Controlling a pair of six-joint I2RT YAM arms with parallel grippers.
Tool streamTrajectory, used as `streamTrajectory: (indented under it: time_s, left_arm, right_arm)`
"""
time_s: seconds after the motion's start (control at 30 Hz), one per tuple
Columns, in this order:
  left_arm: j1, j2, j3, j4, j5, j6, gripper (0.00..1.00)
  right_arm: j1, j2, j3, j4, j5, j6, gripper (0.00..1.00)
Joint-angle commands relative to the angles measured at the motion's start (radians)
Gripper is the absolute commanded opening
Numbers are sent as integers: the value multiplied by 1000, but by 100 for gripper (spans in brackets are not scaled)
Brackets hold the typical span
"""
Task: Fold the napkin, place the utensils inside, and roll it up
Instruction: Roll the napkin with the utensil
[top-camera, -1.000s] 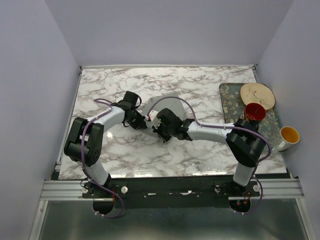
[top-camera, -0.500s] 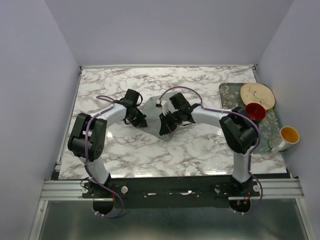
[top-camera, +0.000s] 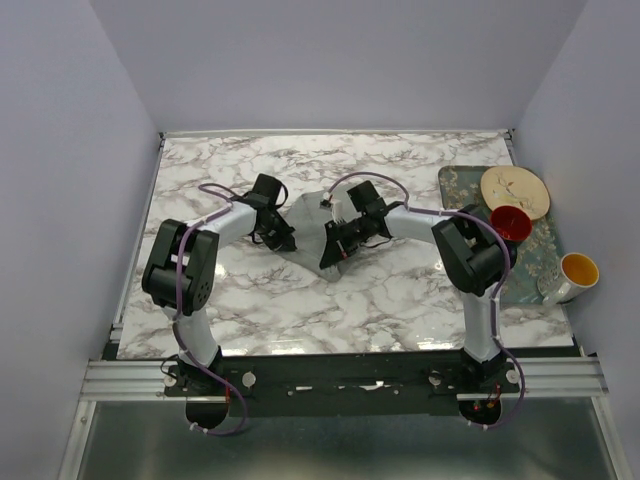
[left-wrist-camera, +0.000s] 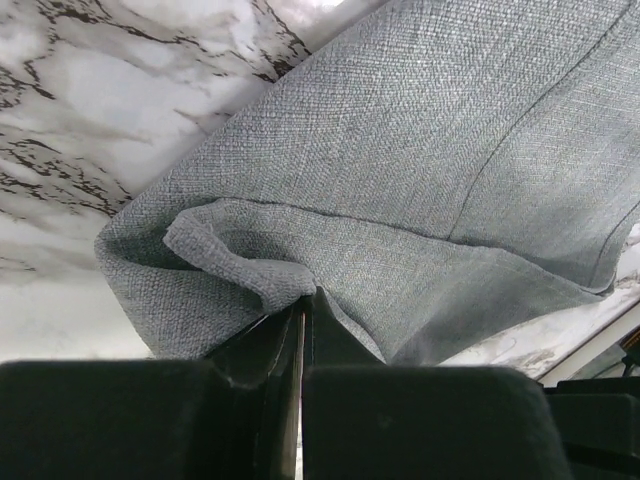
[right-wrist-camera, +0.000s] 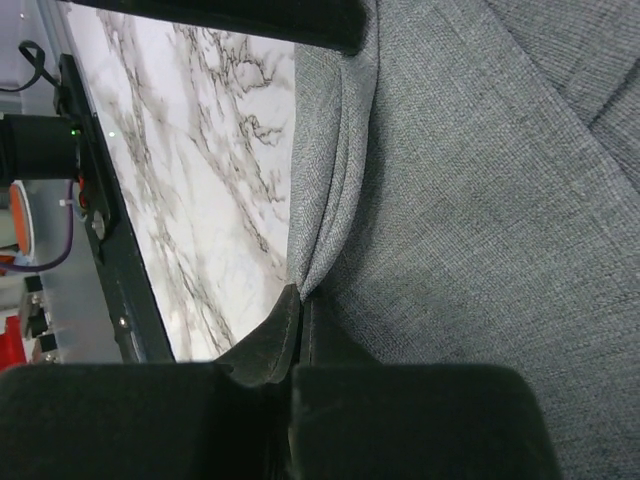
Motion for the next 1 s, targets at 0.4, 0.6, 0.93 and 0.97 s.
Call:
streamTrajectory:
  time_s: [0.4, 0.6, 0.93, 0.97]
  left_arm:
    - [3, 55, 67, 84, -8, 183, 42]
    - [3, 43, 122, 69, 36, 249, 50]
    - [-12, -124, 56, 58, 80, 306, 36]
    - [-15, -138, 38, 61, 82, 306, 33]
  right_arm:
    - [-39, 117, 52, -110, 42, 46, 5]
    - [-47, 134, 83, -139, 45, 41, 4]
    - [-50, 153, 126, -174, 51, 26, 4]
    - [-48, 153, 126, -175, 53, 27, 4]
